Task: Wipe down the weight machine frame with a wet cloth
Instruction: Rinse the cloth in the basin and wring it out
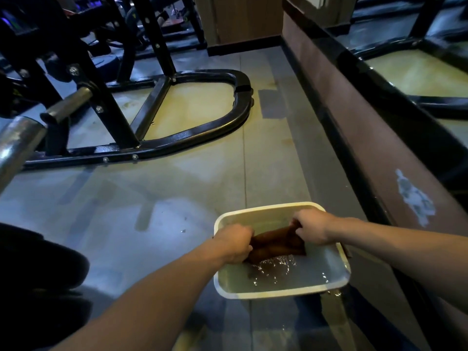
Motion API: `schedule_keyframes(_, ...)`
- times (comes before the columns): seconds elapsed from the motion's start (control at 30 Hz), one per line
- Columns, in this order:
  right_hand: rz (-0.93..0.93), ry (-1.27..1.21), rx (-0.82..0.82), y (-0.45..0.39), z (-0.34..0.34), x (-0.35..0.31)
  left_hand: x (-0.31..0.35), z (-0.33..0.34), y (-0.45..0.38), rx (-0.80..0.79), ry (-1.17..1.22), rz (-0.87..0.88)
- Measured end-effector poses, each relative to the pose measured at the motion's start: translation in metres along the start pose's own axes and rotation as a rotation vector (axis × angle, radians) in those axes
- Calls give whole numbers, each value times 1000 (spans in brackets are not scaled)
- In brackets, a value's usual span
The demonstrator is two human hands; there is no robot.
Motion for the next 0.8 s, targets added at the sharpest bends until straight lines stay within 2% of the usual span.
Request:
schedule_keyframes(0.17, -17, 90, -114, -4, 16, -12, 6, 10, -6, -77, -126, 18)
schedule_keyframes(0.3, -28, 123, -118, -14, 46, -9, 5, 28, -5, -92, -80, 8)
schedule_keyframes(0.47, -52, 172, -189, -15, 63, -9, 3, 34, -11, -196, 6, 35)
schedule_keyframes(0.57, -48, 75, -90, -19, 58, -5, 5, 32, -14, -147, 31, 29)
schedule_keyframes(0.73, -122, -25, 256, -13, 40, -8, 5, 17, -8, 163, 38, 17)
schedule_keyframes(0.8, -127, -13, 203, -12, 46, -9, 4, 19, -10, 115, 61, -3)
Point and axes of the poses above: each hand's wrist, its own y-axis away from the middle knuckle, its own z-axis out of the palm, x = y × z, the point moved 6 cm from there along -y, towards the middle knuckle, and after that the axes turned 9 degrees about -x, right-handed, at the moved point
